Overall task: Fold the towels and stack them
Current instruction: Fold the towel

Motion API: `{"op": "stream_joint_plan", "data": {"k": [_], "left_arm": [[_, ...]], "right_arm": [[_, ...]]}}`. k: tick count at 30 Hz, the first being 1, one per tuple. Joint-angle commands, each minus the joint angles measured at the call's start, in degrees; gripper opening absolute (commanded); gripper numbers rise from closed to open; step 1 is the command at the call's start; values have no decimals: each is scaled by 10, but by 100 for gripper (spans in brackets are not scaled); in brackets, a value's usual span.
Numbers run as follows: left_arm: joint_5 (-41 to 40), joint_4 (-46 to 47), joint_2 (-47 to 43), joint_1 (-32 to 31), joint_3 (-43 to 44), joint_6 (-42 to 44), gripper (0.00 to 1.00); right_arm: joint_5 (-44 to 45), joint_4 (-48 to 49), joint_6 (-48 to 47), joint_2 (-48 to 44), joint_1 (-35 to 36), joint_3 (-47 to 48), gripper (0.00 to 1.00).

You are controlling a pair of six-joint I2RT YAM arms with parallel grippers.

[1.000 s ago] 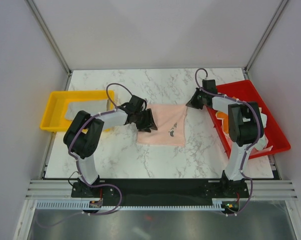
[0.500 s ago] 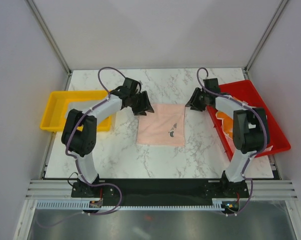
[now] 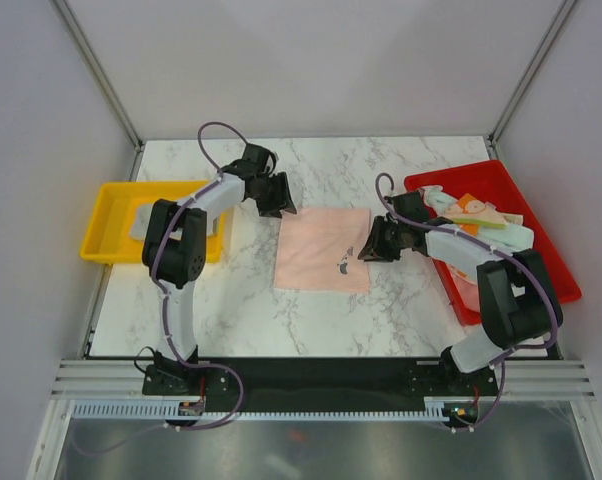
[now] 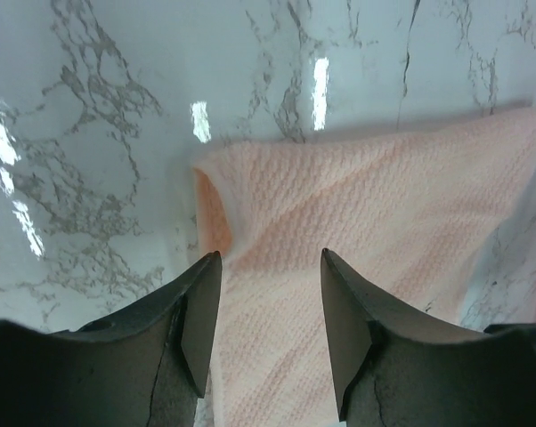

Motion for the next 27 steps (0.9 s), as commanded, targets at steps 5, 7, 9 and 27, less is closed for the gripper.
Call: {"op": "stream_joint_plan", "data": {"k": [5,7,9,27], "left_arm": [[-3,-3,49,12,66,33,56],[-27,-13,54,12,69,30,55],[-32,-13,57,14,64,28,56],[29,7,86,43,88,-6,5]], "right_arm": [[44,48,5,-16,44,-50,26],[45,59,0,-9,49,-60,25],[43,68,0,0,53,-78,25],[102,77,-39,-15,58,-147,22]]}}
